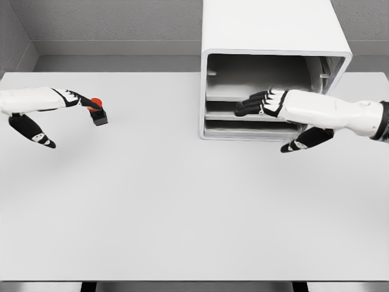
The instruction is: Slide open multi-storey tabletop storage cabinets and put open load switch and slide close multi-storey tabletop storage cabinets
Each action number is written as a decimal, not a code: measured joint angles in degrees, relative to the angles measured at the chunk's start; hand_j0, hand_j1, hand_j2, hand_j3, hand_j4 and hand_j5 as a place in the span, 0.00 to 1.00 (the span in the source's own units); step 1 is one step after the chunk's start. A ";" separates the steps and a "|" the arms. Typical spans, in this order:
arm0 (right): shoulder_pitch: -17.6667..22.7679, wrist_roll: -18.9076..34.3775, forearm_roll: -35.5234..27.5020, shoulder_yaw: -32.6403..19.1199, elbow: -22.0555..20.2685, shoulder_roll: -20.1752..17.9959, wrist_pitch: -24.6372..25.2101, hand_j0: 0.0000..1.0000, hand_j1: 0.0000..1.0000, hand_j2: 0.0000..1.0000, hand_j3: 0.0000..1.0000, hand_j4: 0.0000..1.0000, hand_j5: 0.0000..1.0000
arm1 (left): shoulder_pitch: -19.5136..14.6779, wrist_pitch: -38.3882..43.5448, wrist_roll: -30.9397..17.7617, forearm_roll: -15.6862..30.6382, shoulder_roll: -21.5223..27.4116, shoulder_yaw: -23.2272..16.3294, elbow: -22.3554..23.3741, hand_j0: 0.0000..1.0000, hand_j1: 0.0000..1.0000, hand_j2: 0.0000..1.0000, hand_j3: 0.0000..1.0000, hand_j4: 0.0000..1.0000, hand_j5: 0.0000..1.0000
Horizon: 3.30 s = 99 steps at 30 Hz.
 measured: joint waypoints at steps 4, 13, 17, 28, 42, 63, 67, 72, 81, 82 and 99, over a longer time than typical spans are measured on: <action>-2.11 -0.26 -0.17 0.04 0.04 -0.54 0.01 1.00 1.00 1.00 1.00 1.00 1.00 | -1.23 0.01 0.00 -1.14 -1.70 0.00 1.26 1.00 1.00 1.00 1.00 1.00 1.00; -3.51 0.00 2.22 0.24 0.63 -1.87 0.02 1.00 1.00 1.00 1.00 1.00 1.00 | -2.55 0.00 0.05 -2.94 -7.22 -0.12 7.28 1.00 1.00 1.00 1.00 1.00 1.00; -6.33 0.93 3.89 0.61 1.35 -1.87 0.02 1.00 1.00 1.00 1.00 1.00 1.00 | -3.52 0.01 0.03 -5.62 -11.00 -0.13 11.61 1.00 1.00 1.00 1.00 1.00 1.00; -10.20 2.19 7.12 5.03 1.43 -1.38 0.00 1.00 1.00 1.00 1.00 1.00 1.00 | -4.66 0.01 0.00 -10.83 -18.08 -0.25 22.24 1.00 1.00 1.00 1.00 1.00 1.00; -11.60 1.99 6.56 8.90 1.72 -1.23 -0.01 1.00 1.00 1.00 1.00 1.00 1.00 | -5.45 0.00 -0.01 -14.64 -23.92 -0.28 32.78 1.00 1.00 1.00 1.00 1.00 1.00; -14.94 7.40 5.25 7.56 8.14 5.34 -0.02 1.00 1.00 1.00 1.00 1.00 1.00 | -6.50 0.00 0.16 -16.39 -27.54 -0.26 39.83 0.86 0.86 0.86 0.86 0.86 0.86; -14.85 7.41 5.28 6.81 8.84 5.90 -0.02 1.00 1.00 1.00 1.00 1.00 1.00 | -6.76 0.00 0.17 -16.45 -27.70 -0.26 39.92 0.82 0.82 0.82 0.82 0.82 0.82; -14.42 7.81 3.30 6.16 12.20 7.37 -2.43 1.00 1.00 1.00 1.00 1.00 1.00 | -6.94 0.03 0.26 -16.49 -27.62 -0.14 39.82 0.76 0.76 0.76 0.76 0.76 0.76; -12.66 6.63 -0.21 5.41 12.45 7.71 -1.61 1.00 1.00 1.00 1.00 1.00 1.00 | -6.94 0.04 0.31 -16.53 -27.61 -0.11 39.83 0.69 0.69 0.69 0.69 0.69 0.69; -12.66 6.68 -0.16 5.38 12.33 7.69 -1.43 1.00 1.00 1.00 1.00 1.00 1.00 | -6.94 0.04 0.31 -16.55 -27.62 -0.12 39.81 0.68 0.68 0.68 0.68 0.68 0.68; -9.05 7.14 5.21 6.10 8.33 6.57 0.08 1.00 1.00 1.00 1.00 1.00 1.00 | -6.86 0.36 0.46 -16.67 -28.81 0.11 40.95 0.50 0.50 0.50 0.50 0.50 0.50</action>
